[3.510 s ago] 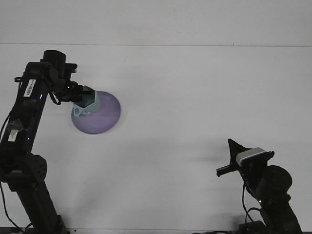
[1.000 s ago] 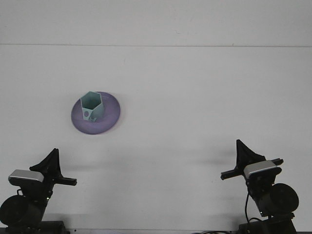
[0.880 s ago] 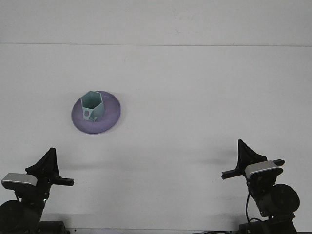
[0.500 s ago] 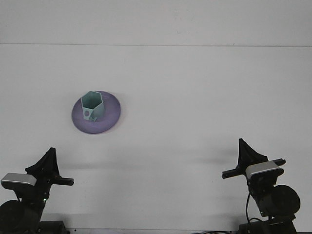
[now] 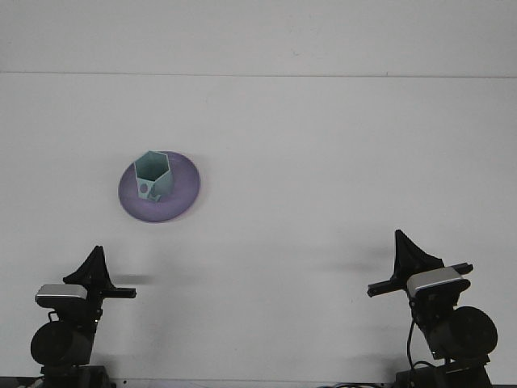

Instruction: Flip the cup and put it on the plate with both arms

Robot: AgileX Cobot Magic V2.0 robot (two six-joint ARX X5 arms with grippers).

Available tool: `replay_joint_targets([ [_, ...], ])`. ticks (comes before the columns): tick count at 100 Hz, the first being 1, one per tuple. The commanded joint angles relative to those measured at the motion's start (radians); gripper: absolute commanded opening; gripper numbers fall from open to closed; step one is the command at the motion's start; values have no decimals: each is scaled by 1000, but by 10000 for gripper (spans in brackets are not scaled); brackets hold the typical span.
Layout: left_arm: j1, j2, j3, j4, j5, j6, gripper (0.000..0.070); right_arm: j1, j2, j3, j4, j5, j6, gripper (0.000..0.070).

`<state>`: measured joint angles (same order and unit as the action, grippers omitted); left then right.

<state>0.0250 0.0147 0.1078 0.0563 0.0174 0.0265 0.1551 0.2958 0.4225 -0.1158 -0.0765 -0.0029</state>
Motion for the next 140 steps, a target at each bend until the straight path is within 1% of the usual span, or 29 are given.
replay_joint_targets([
  [1, 2, -11, -21, 43, -15, 32, 16, -2, 0, 8, 11, 1, 2, 0],
  [22, 2, -11, -95, 129, -19, 37, 16, -2, 0, 8, 11, 2, 2, 0],
  [25, 2, -11, -94, 121, -17, 35, 16, -2, 0, 8, 11, 1, 2, 0],
  [38, 2, -11, -94, 118, -16, -18, 16, -2, 0, 8, 11, 1, 2, 0],
  [98, 2, -10, -94, 118, -16, -19, 16, -2, -1, 8, 10, 2, 1, 0],
  [110, 2, -10, -94, 118, -16, -19, 16, -29, -29, -2, 18, 2, -58, 0],
  [115, 2, -10, -94, 118, -16, -19, 16, -56, -55, -25, 19, 2, -66, 0],
  [124, 2, -10, -94, 118, -16, -19, 16, -105, -123, -115, 69, 0, -111, 0],
  [140, 2, -10, -94, 118, -16, -19, 16, -157, -236, -280, 92, -2, -142, 0],
])
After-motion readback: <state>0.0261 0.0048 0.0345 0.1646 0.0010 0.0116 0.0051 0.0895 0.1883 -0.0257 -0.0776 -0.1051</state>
